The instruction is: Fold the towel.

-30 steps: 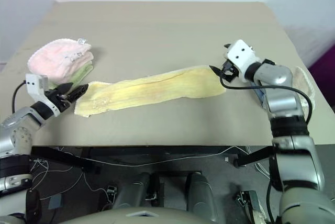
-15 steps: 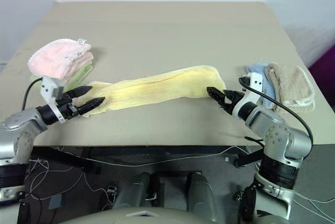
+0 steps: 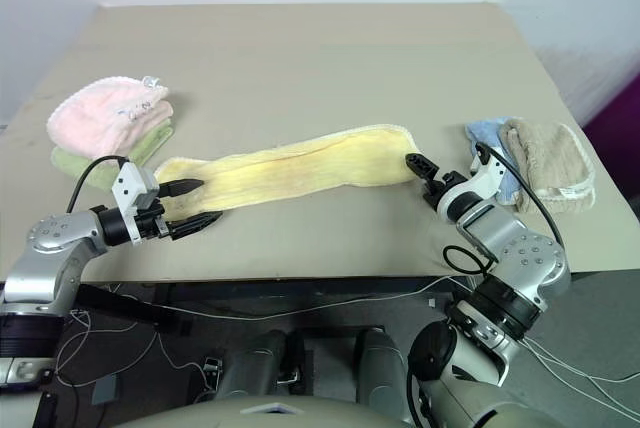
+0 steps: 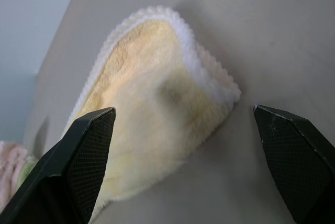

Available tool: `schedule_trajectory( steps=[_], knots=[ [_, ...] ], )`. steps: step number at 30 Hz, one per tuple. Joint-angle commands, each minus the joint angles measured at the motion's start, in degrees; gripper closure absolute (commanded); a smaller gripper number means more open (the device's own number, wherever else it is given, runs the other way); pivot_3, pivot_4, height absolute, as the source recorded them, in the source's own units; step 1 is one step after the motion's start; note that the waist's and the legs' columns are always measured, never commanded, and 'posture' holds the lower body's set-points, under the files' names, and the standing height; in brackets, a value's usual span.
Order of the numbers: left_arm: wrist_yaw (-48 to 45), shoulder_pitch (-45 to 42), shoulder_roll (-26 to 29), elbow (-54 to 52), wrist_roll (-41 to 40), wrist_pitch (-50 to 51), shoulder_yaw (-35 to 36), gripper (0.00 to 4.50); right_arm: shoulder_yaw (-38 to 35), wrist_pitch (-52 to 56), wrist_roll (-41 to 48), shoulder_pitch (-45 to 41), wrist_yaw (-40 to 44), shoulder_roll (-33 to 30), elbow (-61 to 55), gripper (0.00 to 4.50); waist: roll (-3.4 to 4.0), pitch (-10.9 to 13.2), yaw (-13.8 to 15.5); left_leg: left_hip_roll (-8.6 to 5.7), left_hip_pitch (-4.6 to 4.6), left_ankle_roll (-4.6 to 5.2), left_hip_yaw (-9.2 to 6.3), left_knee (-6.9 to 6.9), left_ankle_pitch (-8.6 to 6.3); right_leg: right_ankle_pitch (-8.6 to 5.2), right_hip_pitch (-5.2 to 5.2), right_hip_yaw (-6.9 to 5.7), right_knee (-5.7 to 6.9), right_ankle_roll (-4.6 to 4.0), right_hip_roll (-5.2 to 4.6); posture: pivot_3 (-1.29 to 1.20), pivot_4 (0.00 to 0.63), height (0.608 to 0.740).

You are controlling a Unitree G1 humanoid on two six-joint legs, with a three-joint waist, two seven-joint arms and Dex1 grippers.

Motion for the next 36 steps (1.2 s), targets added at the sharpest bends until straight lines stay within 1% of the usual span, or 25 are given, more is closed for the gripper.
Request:
schedule_trajectory(
  steps=[1,4,7,8,9,10,18,19,22,32,36],
  knots=[
    [-0.2,0.1,0.0,-1.3,-0.1,-1.2,0.2,0.46,2.1,-2.4,0.4,-1.2,-0.8,0.5,3.9,0.08,-0.01,0.0,-0.1,0.02,0.00,0.01,0.00,0.00,0.01,0.00,0.00,0.00,0.00,0.00,0.03,0.00,0.150,0.701],
    [0.0,0.5,-0.1,-1.5,0.0,-1.3,0.0,0.46,3.3,-4.3,0.5,-1.8,-0.8,0.3,6.0,0.08,-0.02,0.0,-0.3,0.07,0.01,0.02,0.05,0.00,0.01,0.00,0.01,0.03,0.00,0.01,0.13,0.00,0.150,0.701],
    [0.2,1.2,-0.1,-2.2,0.0,-1.2,0.1,0.46,3.9,-5.8,1.1,-2.0,-1.0,0.0,7.7,0.63,-0.03,0.0,-0.8,0.11,0.02,0.02,0.05,0.00,0.02,0.00,0.02,0.03,0.00,0.01,0.23,0.00,0.150,0.701],
    [0.2,1.4,-0.1,-2.4,-0.1,-1.2,0.1,0.46,4.0,-6.1,1.4,-2.0,-1.0,-0.1,7.9,0.89,-0.03,0.0,-1.0,0.11,0.02,0.02,0.05,0.00,0.02,0.00,0.02,0.03,0.00,0.01,0.24,0.00,0.150,0.701],
    [0.3,1.5,-0.1,-2.5,-0.1,-1.2,0.2,0.46,4.2,-6.3,1.7,-1.9,-1.1,-0.2,8.0,1.29,-0.02,0.0,-1.2,0.12,0.01,0.02,0.06,0.00,0.02,0.00,0.02,0.04,0.00,0.01,0.25,0.00,0.150,0.701],
    [0.4,1.7,-0.1,-2.7,-0.1,-1.1,0.2,0.46,4.3,-6.4,2.0,-1.9,-1.2,-0.3,8.1,1.59,-0.02,0.0,-1.2,0.14,0.01,0.02,0.06,0.00,0.02,0.00,0.01,0.04,0.00,0.01,0.27,0.00,0.150,0.701],
    [0.4,1.8,-0.3,-2.8,0.1,-1.0,-0.2,0.46,4.7,-7.3,4.5,-1.3,-2.2,-0.8,7.6,4.40,-0.05,0.0,-1.2,0.21,0.00,0.01,0.10,-0.02,0.02,0.00,0.00,0.07,-0.03,0.01,0.33,0.00,0.150,0.701],
    [0.3,1.7,-0.3,-2.6,0.2,-1.1,-0.3,0.46,4.7,-7.5,5.0,-1.3,-2.3,-1.1,7.4,4.48,-0.04,0.0,-1.2,0.21,0.01,0.01,0.10,-0.01,0.02,0.00,0.00,0.07,-0.03,0.01,0.32,0.00,0.150,0.701],
    [0.3,1.3,-0.4,-2.3,0.3,-1.1,-0.6,0.46,4.6,-8.2,6.0,-1.5,-2.3,-2.5,6.5,4.48,0.01,0.0,-1.1,0.21,0.00,0.01,0.10,-0.02,0.02,0.00,-0.02,0.08,-0.02,0.00,0.26,0.00,0.150,0.701],
    [0.5,1.2,-0.8,-1.9,0.9,-1.3,-1.5,0.46,1.4,-9.7,9.0,-1.7,-2.8,-13.2,6.8,4.48,0.12,0.1,-0.6,0.18,-0.06,0.02,0.12,-0.02,0.01,0.00,-0.09,0.09,-0.04,0.00,0.15,0.00,0.150,0.701],
    [0.5,0.7,-1.2,-1.3,1.2,-1.6,-2.1,0.46,2.3,-9.9,9.6,-1.9,-2.6,-15.6,7.1,4.48,0.12,0.1,-0.4,0.18,-0.06,0.03,0.13,-0.02,0.01,0.00,-0.09,0.09,-0.05,0.00,0.13,0.00,0.150,0.701]
  ],
)
